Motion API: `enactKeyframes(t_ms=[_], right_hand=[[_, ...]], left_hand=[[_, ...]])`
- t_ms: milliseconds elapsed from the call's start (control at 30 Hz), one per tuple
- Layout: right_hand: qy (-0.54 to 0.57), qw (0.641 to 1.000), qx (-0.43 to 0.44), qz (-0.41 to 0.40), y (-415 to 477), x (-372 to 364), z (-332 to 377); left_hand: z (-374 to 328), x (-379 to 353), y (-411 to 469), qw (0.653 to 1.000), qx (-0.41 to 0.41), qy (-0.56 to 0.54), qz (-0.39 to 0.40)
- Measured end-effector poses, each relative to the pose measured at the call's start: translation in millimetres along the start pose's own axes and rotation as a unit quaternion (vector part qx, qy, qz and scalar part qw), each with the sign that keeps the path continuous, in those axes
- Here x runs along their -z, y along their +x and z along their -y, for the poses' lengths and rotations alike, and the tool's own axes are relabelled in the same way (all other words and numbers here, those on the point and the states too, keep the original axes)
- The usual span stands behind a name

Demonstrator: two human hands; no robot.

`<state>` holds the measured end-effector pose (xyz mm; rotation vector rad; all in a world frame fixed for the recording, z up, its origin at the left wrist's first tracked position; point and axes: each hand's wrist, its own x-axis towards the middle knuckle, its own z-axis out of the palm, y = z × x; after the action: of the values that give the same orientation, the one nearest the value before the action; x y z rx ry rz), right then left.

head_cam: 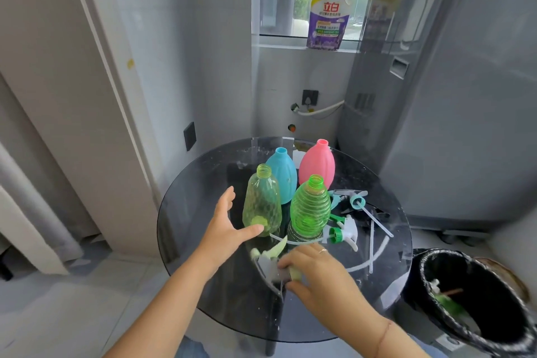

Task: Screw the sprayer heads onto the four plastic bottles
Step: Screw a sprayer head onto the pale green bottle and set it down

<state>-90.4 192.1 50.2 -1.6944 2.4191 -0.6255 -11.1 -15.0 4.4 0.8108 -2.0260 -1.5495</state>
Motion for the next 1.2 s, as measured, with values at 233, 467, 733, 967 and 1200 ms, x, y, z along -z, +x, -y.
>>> enactKeyframes(t_ms=[233,467,733,967,1200], right_hand=[[0.429,0.891,-0.073,-0.127,8.7,88.4,8.7],[0.589,0.787,-0.060,-0.173,64.5,138.9,10.5],[0.591,0.768,-0.024,-0.245,112.2,165.9,40.8],[0.560,0.779,-0.036,-0.280,127.5,171.0,50.3],[0.562,0.772,-0.031,-0.295,127.5,177.7,53.3]], left_hand=[[-13.0,-11.4,15.7,0.999,-0.013,0.003,0.029],[-20.1,-28.2,22.0,0.999,-0.037,0.024,-0.008],[-28.5,-25.2,10.4,0.990,-0.081,0.103,-0.053],[-30.4,-11.1,-0.1,0.985,-0.094,0.133,-0.051],[-34.2,-6.2,-9.4,0.987,-0.090,0.130,-0.037]])
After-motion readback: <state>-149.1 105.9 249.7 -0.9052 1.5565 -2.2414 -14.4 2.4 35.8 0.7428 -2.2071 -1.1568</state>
